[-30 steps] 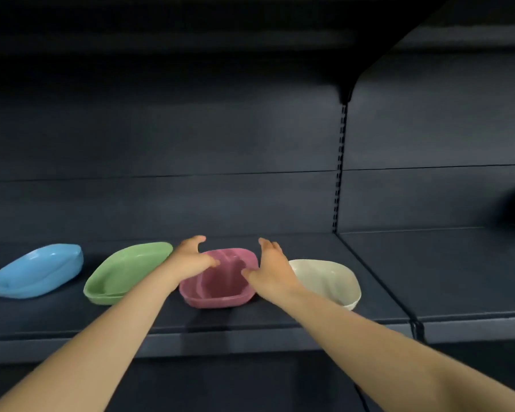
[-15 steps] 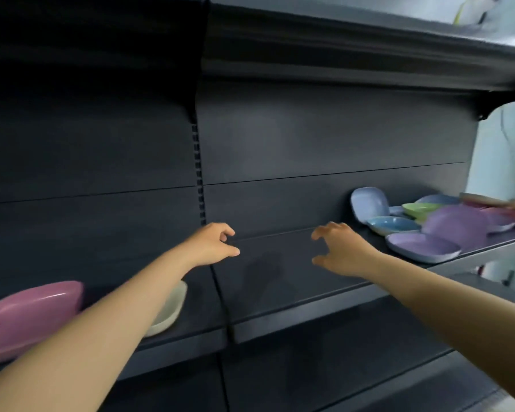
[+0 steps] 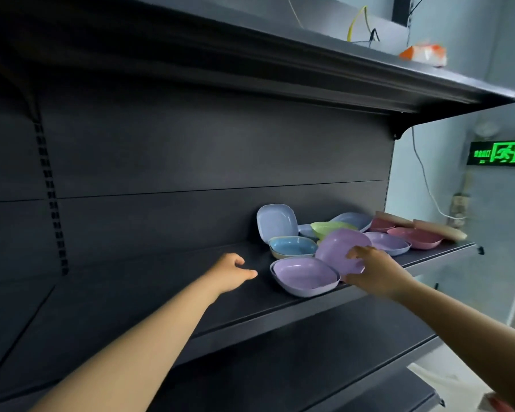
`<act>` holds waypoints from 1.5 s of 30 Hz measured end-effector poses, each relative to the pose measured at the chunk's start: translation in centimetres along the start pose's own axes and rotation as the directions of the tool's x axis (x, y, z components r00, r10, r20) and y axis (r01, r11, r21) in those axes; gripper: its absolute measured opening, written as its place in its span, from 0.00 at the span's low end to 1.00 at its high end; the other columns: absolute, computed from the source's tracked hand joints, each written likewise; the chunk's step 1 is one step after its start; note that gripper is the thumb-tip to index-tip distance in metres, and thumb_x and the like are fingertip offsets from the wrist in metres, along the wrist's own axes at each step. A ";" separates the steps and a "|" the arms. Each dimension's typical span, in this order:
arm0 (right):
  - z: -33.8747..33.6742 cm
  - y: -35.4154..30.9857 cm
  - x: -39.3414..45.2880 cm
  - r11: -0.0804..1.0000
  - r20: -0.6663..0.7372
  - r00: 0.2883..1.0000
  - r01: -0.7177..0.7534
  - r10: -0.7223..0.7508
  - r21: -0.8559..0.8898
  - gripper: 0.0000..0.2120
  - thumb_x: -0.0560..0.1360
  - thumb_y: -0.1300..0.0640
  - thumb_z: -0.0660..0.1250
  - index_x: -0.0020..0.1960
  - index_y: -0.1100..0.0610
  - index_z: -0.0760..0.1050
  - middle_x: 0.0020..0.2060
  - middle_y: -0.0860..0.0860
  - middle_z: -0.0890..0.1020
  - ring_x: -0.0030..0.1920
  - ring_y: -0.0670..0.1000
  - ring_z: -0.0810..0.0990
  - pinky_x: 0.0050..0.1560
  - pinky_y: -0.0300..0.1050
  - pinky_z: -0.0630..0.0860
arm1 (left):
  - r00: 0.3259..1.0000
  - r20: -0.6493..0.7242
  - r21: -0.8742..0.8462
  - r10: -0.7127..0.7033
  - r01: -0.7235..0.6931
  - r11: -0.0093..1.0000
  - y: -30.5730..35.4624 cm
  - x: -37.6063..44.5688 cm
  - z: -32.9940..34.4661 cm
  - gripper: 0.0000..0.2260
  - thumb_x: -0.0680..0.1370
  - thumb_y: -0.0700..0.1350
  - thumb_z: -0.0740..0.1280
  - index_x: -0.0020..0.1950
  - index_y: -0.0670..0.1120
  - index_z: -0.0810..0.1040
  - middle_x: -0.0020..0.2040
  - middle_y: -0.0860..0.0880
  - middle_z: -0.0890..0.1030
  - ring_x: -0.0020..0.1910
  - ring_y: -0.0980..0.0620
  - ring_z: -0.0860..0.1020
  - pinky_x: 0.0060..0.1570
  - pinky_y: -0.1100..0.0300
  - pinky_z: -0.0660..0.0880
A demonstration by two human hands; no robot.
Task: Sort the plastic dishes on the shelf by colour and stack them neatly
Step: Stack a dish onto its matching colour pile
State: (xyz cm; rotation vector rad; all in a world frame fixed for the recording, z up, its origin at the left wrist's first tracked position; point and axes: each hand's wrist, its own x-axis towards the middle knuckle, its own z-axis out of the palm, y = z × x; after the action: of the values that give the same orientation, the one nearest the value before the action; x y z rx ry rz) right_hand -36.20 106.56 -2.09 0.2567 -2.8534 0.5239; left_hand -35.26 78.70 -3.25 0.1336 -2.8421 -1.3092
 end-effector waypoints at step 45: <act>0.4 11.5 17.6 0.920 -0.136 0.990 0.081 -0.030 0.384 0.04 0.73 0.61 0.65 0.46 0.57 0.78 0.39 0.52 0.80 0.42 0.55 0.75 0.33 0.42 0.65 | 0.952 0.001 0.029 -0.306 0.306 0.952 4.3 9.8 9.3 0.20 0.66 0.38 0.77 0.55 0.46 0.74 0.48 0.47 0.78 0.45 0.49 0.76 0.52 0.54 0.78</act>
State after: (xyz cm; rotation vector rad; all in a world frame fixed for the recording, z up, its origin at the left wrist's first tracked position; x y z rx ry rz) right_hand -55.61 114.75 -1.77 0.3555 -2.5872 1.0561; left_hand -45.72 87.75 -6.29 0.5949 -2.9337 -1.3122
